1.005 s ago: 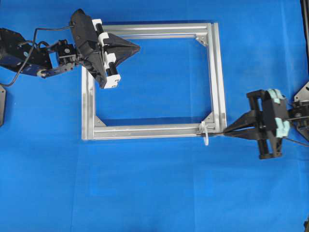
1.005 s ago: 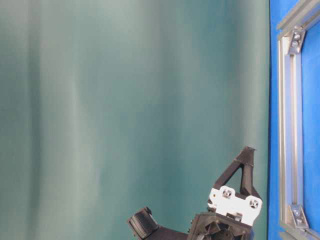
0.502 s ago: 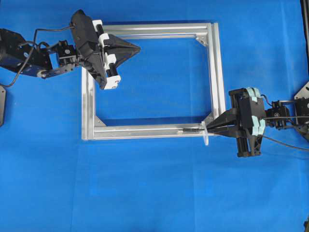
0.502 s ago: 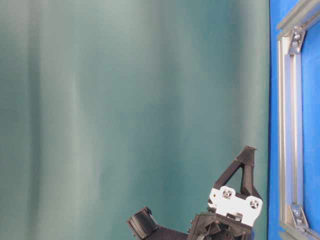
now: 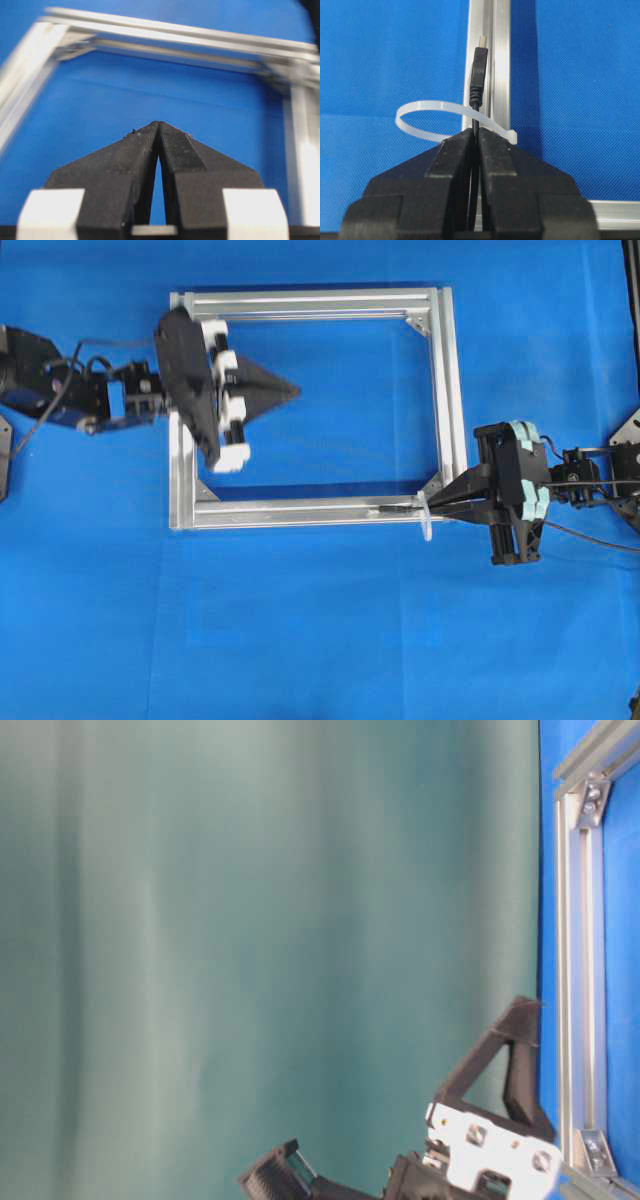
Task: Insert the wire through the string loop located on the right side.
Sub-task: 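Advance the right gripper further and move the left gripper toward the plug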
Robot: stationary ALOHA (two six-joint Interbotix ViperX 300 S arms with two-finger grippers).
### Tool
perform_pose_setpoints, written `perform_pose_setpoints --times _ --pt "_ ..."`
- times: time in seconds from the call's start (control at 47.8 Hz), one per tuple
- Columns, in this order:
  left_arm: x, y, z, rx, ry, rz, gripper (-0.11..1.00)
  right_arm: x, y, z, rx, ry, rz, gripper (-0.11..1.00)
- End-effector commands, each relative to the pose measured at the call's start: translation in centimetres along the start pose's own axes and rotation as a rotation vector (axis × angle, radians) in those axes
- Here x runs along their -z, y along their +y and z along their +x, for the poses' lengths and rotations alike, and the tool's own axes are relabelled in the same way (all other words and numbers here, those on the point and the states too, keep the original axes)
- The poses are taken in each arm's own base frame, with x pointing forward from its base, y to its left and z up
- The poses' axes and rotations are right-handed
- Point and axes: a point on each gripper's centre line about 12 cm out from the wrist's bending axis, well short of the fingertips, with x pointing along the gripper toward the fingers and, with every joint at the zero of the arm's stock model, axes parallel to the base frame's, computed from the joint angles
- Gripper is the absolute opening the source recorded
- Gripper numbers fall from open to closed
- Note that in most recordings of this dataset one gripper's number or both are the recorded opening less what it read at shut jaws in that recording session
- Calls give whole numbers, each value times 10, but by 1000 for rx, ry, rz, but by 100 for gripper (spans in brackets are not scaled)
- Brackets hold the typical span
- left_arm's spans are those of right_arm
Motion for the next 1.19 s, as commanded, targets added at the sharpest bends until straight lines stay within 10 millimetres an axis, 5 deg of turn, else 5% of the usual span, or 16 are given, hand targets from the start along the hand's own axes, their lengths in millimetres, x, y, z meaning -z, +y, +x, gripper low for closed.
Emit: perform_pose_setpoints --times 0.0,0.209,0.628,1.172 --pt "-12 -24 -1 64 -43 11 0 -8 2 2 -4 -26 1 -2" --pt "-9 -67 -8 180 -32 36 0 -8 2 1 -6 -27 -2 -2" --pt "-10 -77 -2 202 -5 43 0 -8 2 2 -6 -29 -4 -2" --pt "-48 -108 68 228 25 40 0 -8 2 1 -5 -29 -7 -2"
